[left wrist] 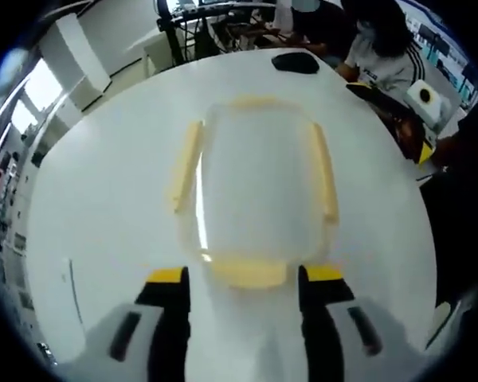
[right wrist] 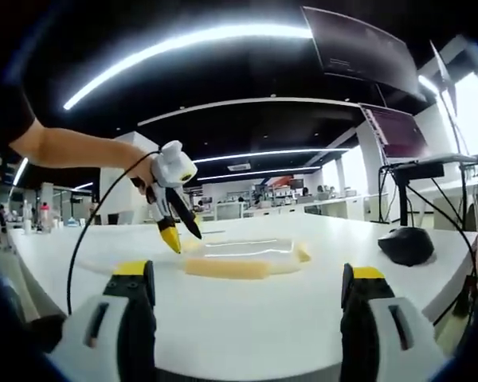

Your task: Snap each plastic latch of the storage box into its locked position after aligning the lid with the box until every specified latch is closed and the lid sits flush.

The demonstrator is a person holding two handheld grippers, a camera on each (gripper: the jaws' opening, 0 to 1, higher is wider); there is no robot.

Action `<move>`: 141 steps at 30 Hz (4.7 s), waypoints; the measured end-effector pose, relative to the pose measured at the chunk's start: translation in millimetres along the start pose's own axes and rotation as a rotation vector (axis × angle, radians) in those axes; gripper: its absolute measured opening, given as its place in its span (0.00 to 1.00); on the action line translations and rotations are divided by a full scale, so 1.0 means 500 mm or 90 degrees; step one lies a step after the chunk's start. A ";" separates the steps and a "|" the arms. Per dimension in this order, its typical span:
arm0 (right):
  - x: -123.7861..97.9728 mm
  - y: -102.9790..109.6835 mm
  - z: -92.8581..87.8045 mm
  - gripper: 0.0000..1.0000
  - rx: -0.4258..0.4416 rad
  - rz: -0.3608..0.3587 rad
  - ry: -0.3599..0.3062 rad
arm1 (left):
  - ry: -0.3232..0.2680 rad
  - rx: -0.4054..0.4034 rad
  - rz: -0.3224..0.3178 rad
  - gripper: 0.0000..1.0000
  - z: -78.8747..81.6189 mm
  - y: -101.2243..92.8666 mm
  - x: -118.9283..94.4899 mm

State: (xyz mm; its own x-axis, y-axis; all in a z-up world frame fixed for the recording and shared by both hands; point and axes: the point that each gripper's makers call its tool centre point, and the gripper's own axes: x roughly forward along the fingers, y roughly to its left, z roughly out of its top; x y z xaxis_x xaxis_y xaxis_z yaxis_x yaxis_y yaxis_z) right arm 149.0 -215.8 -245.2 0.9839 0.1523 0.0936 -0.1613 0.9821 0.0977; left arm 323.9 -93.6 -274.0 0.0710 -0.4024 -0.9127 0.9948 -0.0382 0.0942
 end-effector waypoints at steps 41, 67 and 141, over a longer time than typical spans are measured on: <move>0.001 -0.005 0.026 0.97 -0.007 -0.007 -0.013 | 0.085 0.055 0.019 0.41 -0.020 0.004 0.020; 0.014 0.006 0.024 0.97 -0.006 0.004 -0.006 | 0.094 0.034 0.030 0.40 -0.025 -0.002 0.021; 0.085 -0.105 0.111 0.94 -0.163 0.072 0.031 | 0.079 0.008 0.005 0.40 -0.035 -0.012 0.018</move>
State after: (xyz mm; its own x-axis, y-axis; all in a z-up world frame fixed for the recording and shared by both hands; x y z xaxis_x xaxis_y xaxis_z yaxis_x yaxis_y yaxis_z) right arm 195.0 -267.1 -191.2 0.9643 0.2616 0.0410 -0.2517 0.9537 -0.1648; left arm 319.7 -80.9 -289.9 0.0883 -0.2858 -0.9542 0.9933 -0.0468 0.1060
